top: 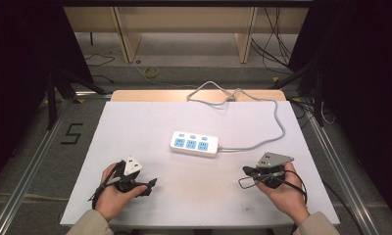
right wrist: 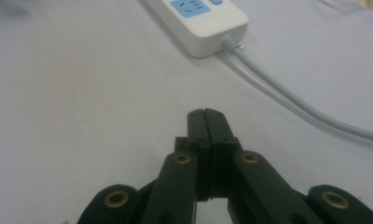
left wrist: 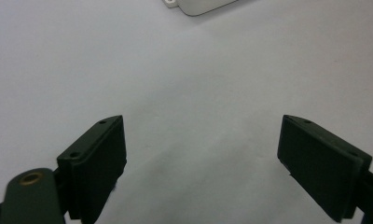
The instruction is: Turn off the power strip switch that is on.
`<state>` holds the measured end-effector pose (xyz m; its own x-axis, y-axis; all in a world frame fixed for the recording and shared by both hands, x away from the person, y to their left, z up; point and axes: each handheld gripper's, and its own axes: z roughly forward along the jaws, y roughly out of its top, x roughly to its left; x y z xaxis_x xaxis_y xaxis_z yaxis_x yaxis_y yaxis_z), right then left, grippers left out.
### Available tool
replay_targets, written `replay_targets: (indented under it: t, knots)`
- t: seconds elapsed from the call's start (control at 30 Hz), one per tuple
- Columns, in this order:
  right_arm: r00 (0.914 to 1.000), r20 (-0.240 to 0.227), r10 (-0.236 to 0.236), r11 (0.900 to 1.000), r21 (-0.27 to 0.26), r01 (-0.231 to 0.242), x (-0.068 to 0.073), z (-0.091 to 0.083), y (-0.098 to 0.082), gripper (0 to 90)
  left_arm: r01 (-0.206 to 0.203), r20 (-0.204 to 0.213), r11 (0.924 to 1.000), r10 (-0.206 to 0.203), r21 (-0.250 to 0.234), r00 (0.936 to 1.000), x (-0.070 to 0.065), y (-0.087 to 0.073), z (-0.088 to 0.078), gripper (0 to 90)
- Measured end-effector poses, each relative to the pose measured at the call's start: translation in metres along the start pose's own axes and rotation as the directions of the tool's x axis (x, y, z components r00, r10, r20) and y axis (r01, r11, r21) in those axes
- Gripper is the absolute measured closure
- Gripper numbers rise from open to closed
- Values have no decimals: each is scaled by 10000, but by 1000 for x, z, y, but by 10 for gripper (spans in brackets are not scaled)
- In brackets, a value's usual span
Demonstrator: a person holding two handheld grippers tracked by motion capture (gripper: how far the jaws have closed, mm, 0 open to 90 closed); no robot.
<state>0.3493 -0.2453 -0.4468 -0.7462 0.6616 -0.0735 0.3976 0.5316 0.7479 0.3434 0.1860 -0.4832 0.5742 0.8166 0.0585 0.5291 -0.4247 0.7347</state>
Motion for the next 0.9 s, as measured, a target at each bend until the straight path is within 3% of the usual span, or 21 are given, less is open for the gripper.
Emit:
replay_targets:
  t: [0.9]
  knots:
    - [9993,-207,-324,9994,88,326,3,16,25,900,-40,46,10000,41,-16,10000,-1,1,0,151]
